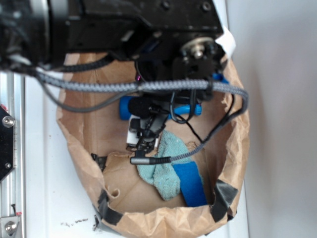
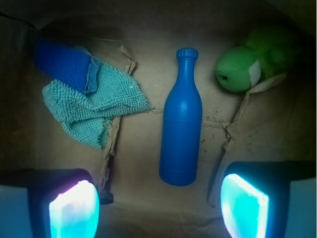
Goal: Grab the blue bottle.
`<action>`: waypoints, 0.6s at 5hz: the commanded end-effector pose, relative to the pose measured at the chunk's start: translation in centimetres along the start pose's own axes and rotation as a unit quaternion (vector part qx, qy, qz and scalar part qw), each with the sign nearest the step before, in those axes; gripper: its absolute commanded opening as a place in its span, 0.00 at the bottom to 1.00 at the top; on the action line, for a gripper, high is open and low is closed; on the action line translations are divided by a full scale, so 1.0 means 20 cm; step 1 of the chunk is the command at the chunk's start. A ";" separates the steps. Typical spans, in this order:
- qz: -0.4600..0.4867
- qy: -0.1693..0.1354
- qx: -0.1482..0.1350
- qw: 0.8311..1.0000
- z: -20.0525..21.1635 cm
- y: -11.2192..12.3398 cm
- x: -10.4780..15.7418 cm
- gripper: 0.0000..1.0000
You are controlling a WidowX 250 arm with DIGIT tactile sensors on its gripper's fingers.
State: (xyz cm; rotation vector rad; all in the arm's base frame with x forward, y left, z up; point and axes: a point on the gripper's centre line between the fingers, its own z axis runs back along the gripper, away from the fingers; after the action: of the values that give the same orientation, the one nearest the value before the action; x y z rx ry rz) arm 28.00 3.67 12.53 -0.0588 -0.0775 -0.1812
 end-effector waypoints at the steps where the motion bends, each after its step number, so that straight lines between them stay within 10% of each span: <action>1: -0.005 -0.016 0.005 1.000 0.06 -0.02 0.02 1.00; 3: -0.029 -0.034 -0.011 0.999 -0.06 -0.03 0.03 1.00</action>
State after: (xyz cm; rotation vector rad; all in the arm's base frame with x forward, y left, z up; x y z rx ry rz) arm 28.18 3.19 9.96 -0.1012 -0.1063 -0.2298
